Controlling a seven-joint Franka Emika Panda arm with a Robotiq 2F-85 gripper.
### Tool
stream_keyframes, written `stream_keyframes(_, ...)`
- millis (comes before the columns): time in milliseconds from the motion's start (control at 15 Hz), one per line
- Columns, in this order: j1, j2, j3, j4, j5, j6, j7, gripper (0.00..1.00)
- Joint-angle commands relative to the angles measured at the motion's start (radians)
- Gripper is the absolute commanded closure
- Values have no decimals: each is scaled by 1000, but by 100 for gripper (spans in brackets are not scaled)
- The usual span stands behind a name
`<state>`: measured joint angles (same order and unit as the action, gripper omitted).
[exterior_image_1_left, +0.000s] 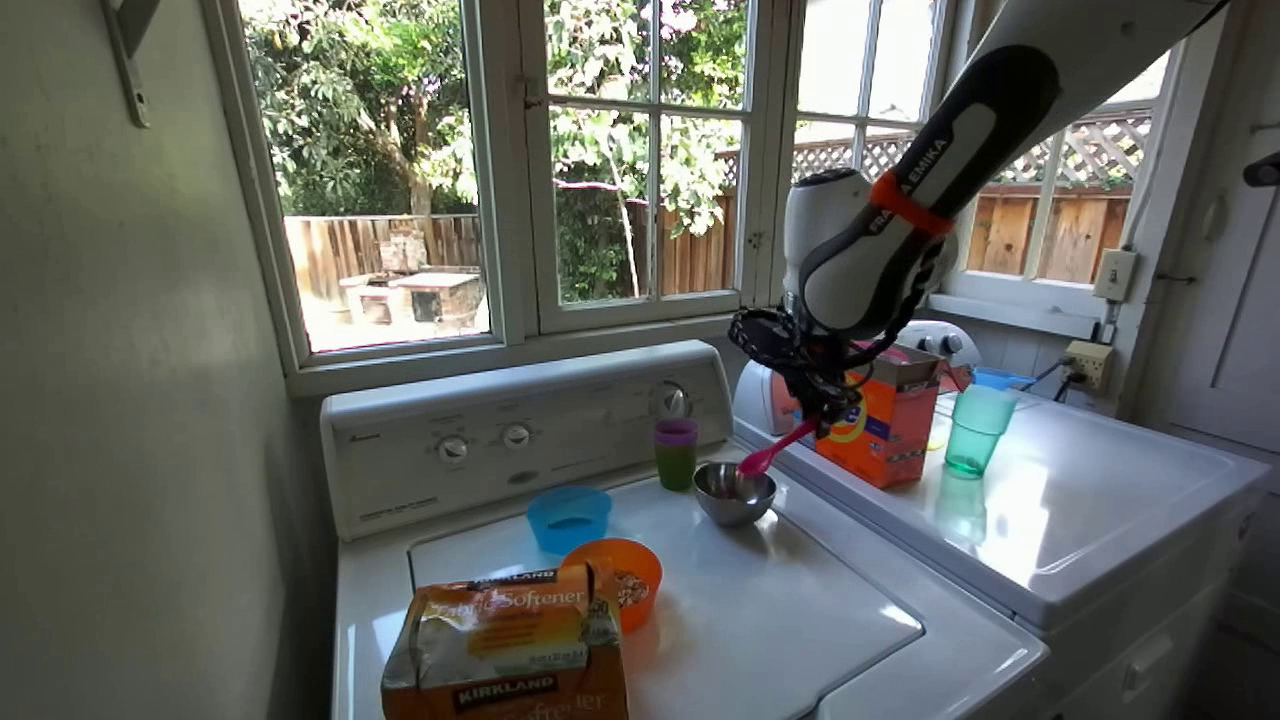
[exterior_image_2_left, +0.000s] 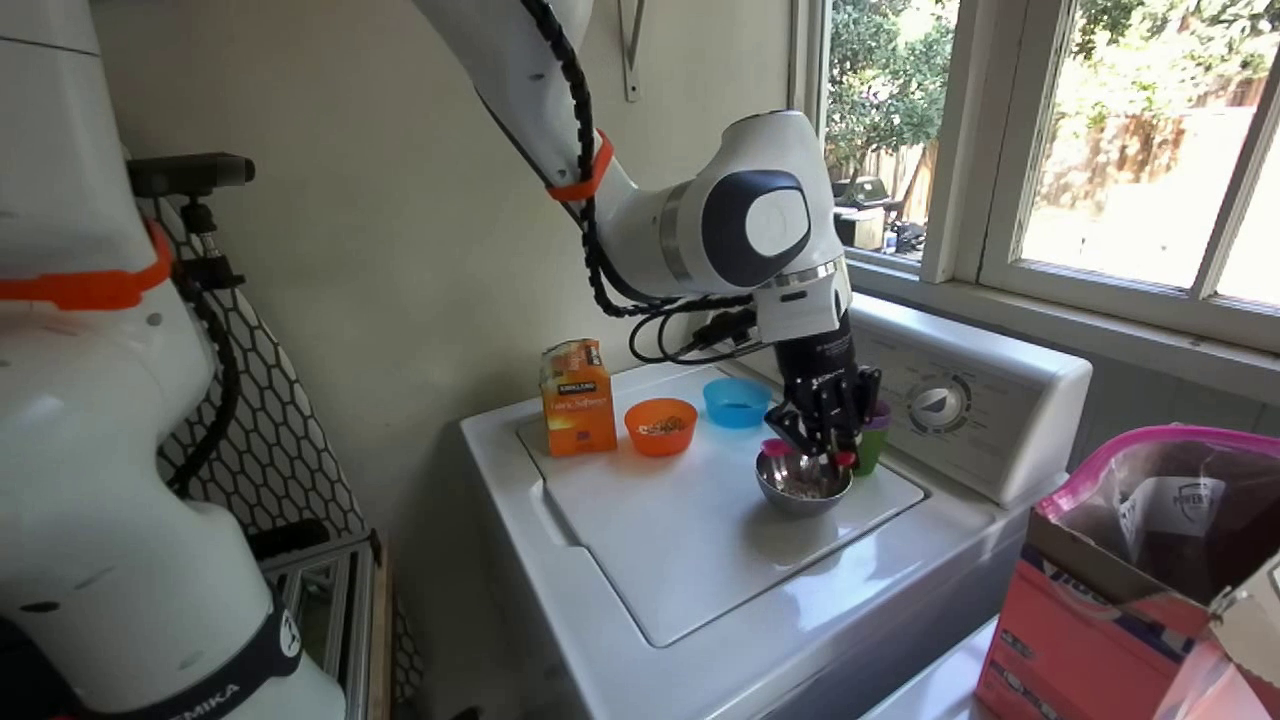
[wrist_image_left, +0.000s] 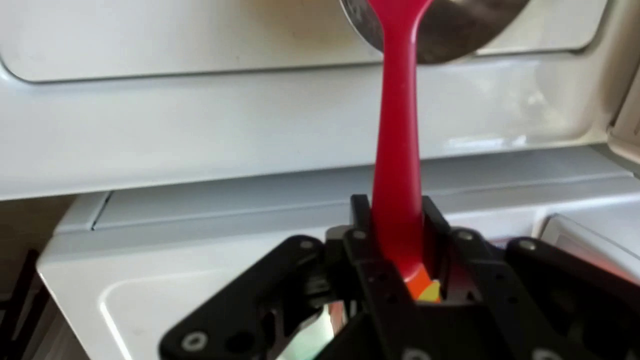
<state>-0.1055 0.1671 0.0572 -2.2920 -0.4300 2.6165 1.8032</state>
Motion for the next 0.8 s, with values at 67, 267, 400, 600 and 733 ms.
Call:
stream_keyframes(67,-84,-31,160,-58,349,-35,-337,94)
stream_keyframes(267,-113,-36,235,-41,567,-128,-547,94)
stream_keyframes(400,-10,-47,145,-30,658,-217,-645,94)
stream_keyframes(600,50,-32,81,-24,609,-203,-587,74)
stream_keyframes(733,65,-37,58,-24,606,-218,-584,74)
